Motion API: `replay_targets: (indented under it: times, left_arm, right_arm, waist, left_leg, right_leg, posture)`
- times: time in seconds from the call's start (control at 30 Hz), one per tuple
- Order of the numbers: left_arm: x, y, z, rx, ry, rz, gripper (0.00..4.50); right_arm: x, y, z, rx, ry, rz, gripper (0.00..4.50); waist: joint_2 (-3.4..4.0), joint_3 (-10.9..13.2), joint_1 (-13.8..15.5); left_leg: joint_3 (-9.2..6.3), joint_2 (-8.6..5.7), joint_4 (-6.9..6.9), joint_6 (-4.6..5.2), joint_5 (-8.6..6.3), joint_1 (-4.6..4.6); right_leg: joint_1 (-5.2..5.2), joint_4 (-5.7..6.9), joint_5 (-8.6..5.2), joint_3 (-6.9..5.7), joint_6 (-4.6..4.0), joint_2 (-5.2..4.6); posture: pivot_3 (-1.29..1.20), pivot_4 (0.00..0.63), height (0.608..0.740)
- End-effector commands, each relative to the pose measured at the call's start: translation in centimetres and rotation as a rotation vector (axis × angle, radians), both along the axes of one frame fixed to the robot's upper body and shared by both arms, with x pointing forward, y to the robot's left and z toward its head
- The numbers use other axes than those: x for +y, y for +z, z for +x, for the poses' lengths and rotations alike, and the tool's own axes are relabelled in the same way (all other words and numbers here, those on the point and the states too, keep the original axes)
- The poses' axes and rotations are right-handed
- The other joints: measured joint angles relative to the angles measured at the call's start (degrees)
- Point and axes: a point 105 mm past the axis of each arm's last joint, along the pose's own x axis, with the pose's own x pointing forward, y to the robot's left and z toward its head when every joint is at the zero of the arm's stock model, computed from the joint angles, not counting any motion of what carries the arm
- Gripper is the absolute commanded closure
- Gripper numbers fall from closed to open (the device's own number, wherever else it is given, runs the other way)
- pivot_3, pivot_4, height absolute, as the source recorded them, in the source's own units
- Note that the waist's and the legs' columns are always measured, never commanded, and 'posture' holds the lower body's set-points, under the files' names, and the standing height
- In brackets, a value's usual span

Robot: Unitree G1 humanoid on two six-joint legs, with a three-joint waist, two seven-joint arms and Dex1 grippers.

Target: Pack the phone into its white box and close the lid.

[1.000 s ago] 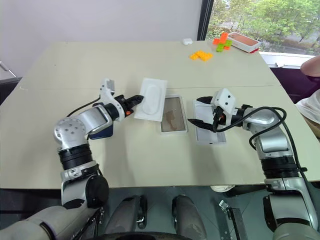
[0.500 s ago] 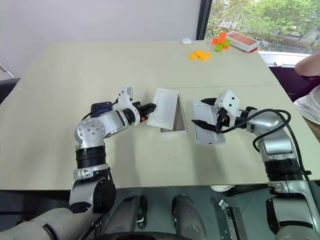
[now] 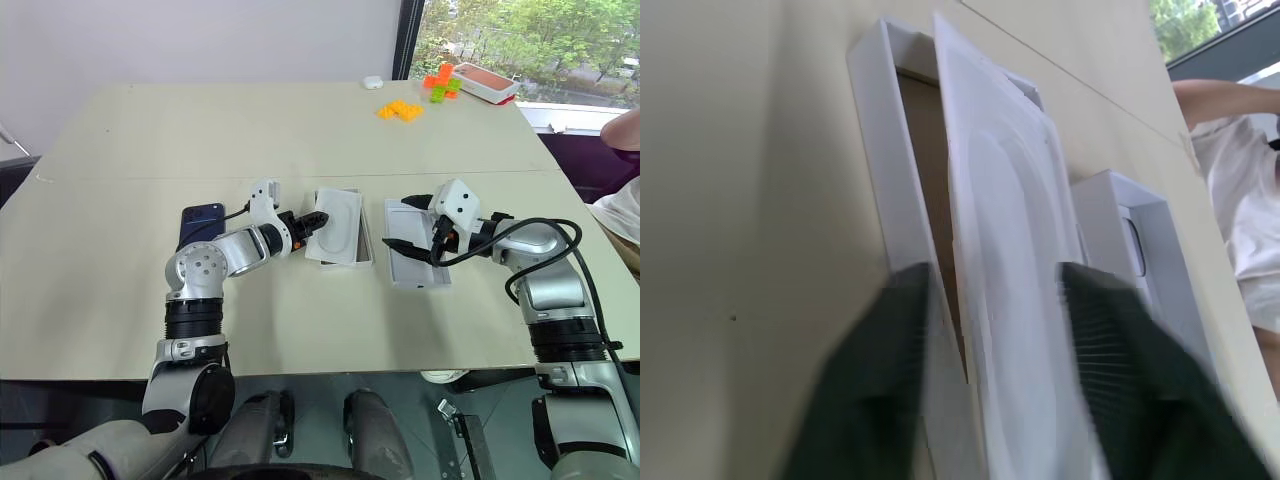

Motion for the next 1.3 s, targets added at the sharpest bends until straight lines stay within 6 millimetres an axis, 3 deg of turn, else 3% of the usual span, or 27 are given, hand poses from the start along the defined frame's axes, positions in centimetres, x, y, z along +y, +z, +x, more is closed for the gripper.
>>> replay_targets:
  times: [0.03,0.2,0.33,0.43,0.57,0.67,0.77,1.0,1.3]
  left_arm:
    - [0.1,2.4,0.2,-0.089,-0.014,-0.017,0.28]
    - [1.9,4.1,0.7,-0.155,0.0,0.016,0.28]
    - [3.6,3.7,0.1,-0.168,-0.041,0.073,0.28]
    - [5.7,4.0,0.3,-0.274,-0.024,0.174,0.28]
    - [7.7,7.1,-1.3,-0.556,-0.099,0.212,0.28]
    - [9.1,7.8,-2.0,-0.653,-0.131,0.242,0.28]
    - [11.4,7.5,-3.0,-0.711,-0.168,0.295,0.21]
    - [14.3,6.2,-5.1,-0.764,-0.257,0.395,0.21]
    - [13.6,6.2,-5.0,-0.775,-0.243,0.397,0.21]
  right_arm:
    - [0.5,1.6,0.0,-0.063,0.013,0.016,0.0]
    - [1.2,1.4,0.1,-0.036,0.021,0.045,0.0]
    - [2.1,1.9,0.8,0.028,-0.005,0.107,0.0]
    - [3.3,2.1,1.3,0.073,-0.019,0.117,0.0]
    - [5.1,2.7,1.7,0.101,-0.036,0.124,0.0]
    - [6.2,2.8,2.0,0.109,-0.05,0.127,0.0]
    - [8.2,2.9,1.8,0.103,-0.029,0.14,0.94]
    - [9.5,0.8,2.0,0.111,-0.044,0.036,4.44]
    - [10.4,-2.5,1.8,0.116,-0.006,-0.178,4.44]
  waist:
    - [0.0,0.0,0.0]
    - [0.0,0.0,-0.1]
    - [0.0,0.0,-0.2]
    - [0.02,0.0,-0.4]
    - [0.02,0.0,-0.1]
    - [0.04,0.0,0.0]
    - [0.05,0.0,-0.1]
    - [0.06,0.0,0.0]
    - [0.06,0.0,0.0]
  left_leg:
    - [0.0,0.0,0.0,0.0,0.0,0.0]
    - [0.0,0.02,-0.01,0.0,0.0,0.0]
    - [0.0,0.02,-0.02,0.0,0.0,0.01]
    - [0.03,0.03,-0.03,0.0,0.0,0.02]
    - [0.0,0.09,-0.12,-0.03,0.01,-0.01]
    - [0.03,0.08,-0.12,-0.03,0.01,-0.12]
    - [0.06,0.08,-0.11,-0.02,0.01,-0.15]
    - [0.08,0.09,-0.14,0.0,0.0,-0.22]
    - [0.08,0.09,-0.14,0.01,0.0,-0.24]
  right_leg:
    - [0.0,0.0,0.0,0.0,0.0,0.0]
    - [-0.01,0.01,0.0,0.0,0.0,0.01]
    - [-0.02,0.01,0.0,0.0,0.0,-0.01]
    - [-0.05,0.03,0.0,0.0,-0.01,-0.02]
    - [-0.15,0.04,0.0,0.01,-0.04,-0.03]
    - [-0.24,0.02,-0.01,0.02,-0.07,-0.12]
    - [-0.24,-0.05,-0.09,0.04,-0.22,-0.17]
    - [-0.32,-0.08,-0.14,0.05,-0.31,-0.25]
    - [-0.33,-0.1,-0.11,0.04,-0.33,-0.26]
  posture:
    - [0.0,0.15,0.74]
    - [0.0,0.15,0.74]
    - [0.0,0.15,0.74]
    - [0.0,0.15,0.74]
    - [0.0,0.15,0.74]
    - [0.0,0.15,0.74]
    - [0.0,0.15,0.74]
    - [0.0,0.15,0.74]
    - [0.0,0.15,0.74]
